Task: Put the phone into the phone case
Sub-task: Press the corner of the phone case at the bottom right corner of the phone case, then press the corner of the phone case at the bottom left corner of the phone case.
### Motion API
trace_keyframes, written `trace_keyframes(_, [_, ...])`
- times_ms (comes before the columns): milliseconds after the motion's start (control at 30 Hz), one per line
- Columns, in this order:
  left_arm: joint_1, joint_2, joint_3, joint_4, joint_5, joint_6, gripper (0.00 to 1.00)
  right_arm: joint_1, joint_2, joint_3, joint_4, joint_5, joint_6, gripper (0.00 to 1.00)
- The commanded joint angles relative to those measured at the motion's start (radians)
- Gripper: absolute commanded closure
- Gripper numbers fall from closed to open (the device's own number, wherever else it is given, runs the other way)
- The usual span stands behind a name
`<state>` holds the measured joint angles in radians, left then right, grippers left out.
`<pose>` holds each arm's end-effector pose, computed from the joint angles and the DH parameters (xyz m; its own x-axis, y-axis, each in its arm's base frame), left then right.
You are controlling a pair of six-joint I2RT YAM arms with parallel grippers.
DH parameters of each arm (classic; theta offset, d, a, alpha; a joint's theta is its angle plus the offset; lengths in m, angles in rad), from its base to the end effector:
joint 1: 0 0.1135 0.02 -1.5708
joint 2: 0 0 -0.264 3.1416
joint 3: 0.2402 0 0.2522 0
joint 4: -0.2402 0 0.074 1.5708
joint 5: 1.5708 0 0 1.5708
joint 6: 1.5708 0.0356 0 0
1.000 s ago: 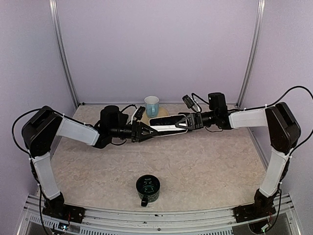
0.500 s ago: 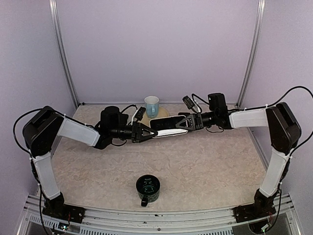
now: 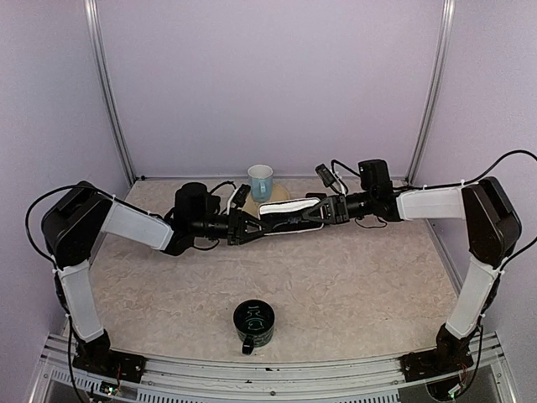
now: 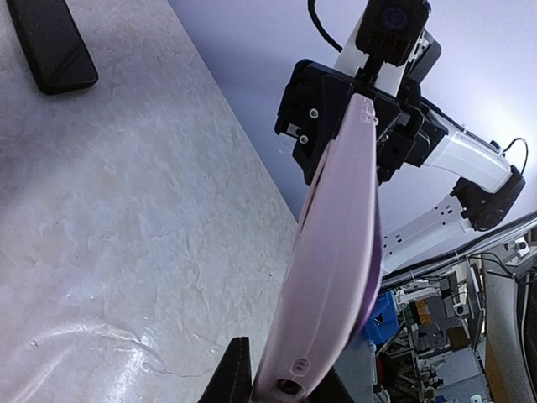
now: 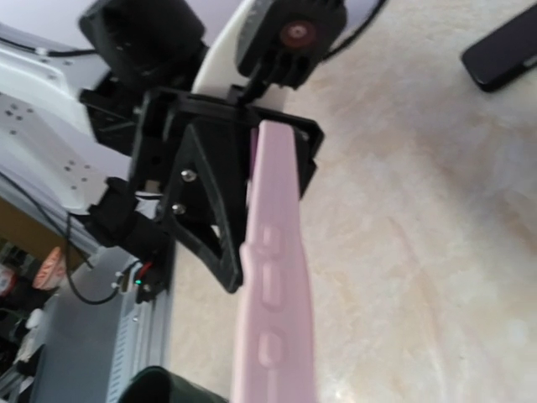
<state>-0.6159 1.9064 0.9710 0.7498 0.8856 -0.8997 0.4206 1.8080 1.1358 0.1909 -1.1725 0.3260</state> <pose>0.3069 -0.2510 0.1834 -0.8664 0.0061 -0.4993 0.4956 0.1313 -0.8585 0.3416 0.1887 0.2239 -0.6899 -0.1725 -0.7031 -0.7212 0.0799 0.6881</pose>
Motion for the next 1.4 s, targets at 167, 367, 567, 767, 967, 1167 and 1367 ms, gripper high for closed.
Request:
trace_keyframes(167, [-0.014, -0.074, 0.041, -0.107, -0.062, 0.062, 0.67, 0.000, -0.065, 0.012, 0.026, 0.034, -0.032, 1.00])
trace_keyframes(367, [-0.035, -0.072, 0.029, -0.049, -0.072, 0.044, 0.48, 0.000, -0.080, -0.055, 0.307, 0.014, 0.220, 1.00])
trace_keyframes(567, [-0.038, -0.081, 0.010, 0.029, -0.092, 0.009, 0.44, 0.000, -0.055, -0.103, 0.609, -0.020, 0.486, 1.00])
trace_keyframes(767, [0.001, -0.108, -0.013, 0.057, -0.141, -0.011, 0.42, 0.000, -0.061, -0.096, 0.502, -0.013, 0.453, 1.00])
trace_keyframes(967, [0.037, -0.133, 0.015, 0.016, -0.145, 0.015, 0.42, 0.000, -0.058, -0.085, 0.408, -0.025, 0.424, 1.00])
trace_keyframes(1167, [0.029, -0.094, 0.066, 0.006, -0.090, 0.022, 0.43, 0.000, -0.051, -0.091, 0.383, -0.051, 0.411, 1.00])
trace_keyframes(1367, [0.026, -0.056, 0.098, 0.023, -0.066, 0.016, 0.57, 0.000, -0.043, -0.103, 0.375, -0.077, 0.413, 1.00])
